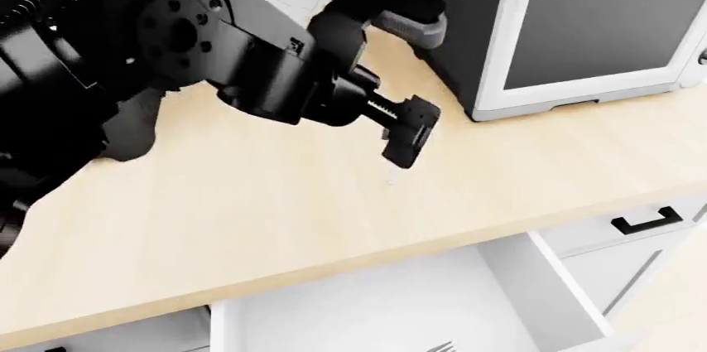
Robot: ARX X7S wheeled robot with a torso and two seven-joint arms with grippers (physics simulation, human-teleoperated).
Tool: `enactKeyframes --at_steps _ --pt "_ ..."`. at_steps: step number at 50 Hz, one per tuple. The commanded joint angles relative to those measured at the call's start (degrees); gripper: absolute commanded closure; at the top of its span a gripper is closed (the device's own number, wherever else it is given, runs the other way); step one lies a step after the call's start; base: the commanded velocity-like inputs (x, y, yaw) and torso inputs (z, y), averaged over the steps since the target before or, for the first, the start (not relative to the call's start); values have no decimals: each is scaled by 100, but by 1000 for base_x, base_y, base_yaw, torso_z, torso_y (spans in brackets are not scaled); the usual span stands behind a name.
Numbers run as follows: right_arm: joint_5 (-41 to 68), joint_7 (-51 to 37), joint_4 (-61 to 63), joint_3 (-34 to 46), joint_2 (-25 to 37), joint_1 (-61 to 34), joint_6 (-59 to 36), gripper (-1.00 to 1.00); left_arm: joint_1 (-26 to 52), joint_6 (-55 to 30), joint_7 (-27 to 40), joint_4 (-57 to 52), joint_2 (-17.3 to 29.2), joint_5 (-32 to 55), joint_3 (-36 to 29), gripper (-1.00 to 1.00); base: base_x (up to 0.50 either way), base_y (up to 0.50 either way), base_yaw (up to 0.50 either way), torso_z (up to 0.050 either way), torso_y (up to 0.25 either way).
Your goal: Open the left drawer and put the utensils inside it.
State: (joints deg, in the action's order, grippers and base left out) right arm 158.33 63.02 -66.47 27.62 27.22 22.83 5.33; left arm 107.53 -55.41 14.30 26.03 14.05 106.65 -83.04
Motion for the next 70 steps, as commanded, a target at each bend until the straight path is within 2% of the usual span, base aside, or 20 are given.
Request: enactKeyframes --at_steps 1,9,20,28,35,56,70 --pt "-55 -33 66 -32 -3 -3 72 -100 -225 692 793 1528 -803 86 71 -100 0 0 0 0 0" --pt "-71 -54 235 -89 21 70 186 -100 -574 994 1476 1608 -994 294 170 -100 0 0 0 0 0" --pt "-100 -16 13 -101 -14 -12 17 -100 -664 1130 1379 2528 -1397 472 146 -100 0 0 0 0 0" --pt "-137 47 -349 -80 -87 -155 -185 -100 -722 1561 1394 2437 -1404 1009 -617 -100 0 0 0 0 0" --pt "-170 70 -529 -64 -130 -249 -241 -100 -864 1734 1614 2216 -1404 1137 -885 -100 0 0 0 0 0" --pt "-101 107 -808 59 -176 -377 -391 -100 -1249 1781 1814 2016 -1405 1081 -867 -100 0 0 0 0 0" --pt "109 121 -839 266 -174 -400 -413 -100 -1418 2110 1971 2221 -1405 1467 -886 -100 0 0 0 0 0"
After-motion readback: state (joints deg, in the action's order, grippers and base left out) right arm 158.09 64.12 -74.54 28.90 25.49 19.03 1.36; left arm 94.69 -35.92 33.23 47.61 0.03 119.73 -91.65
